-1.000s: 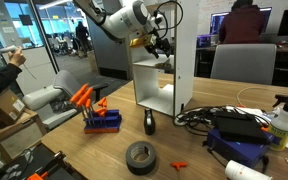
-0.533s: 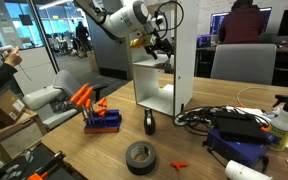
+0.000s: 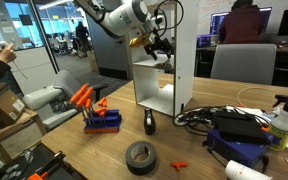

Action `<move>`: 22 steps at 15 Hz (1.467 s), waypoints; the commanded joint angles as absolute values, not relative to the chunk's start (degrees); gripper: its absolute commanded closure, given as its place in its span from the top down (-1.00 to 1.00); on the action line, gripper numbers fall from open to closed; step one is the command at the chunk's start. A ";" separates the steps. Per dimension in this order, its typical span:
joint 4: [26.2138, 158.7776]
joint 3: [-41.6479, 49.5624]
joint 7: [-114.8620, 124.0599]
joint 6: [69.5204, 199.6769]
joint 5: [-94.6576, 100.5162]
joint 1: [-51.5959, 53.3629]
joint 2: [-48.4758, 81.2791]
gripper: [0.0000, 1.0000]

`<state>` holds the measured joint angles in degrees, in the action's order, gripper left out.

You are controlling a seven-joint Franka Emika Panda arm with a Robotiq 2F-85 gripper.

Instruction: Put the pair of scissors on the middle shelf

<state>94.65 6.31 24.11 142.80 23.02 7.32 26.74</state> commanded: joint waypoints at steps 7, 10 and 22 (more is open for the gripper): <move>98.79 6.60 25.39 133.17 22.74 8.92 18.67 1.00; 102.56 5.92 26.67 129.15 22.66 8.87 14.09 1.00; 128.23 -3.80 29.12 106.44 9.50 7.15 -17.46 1.00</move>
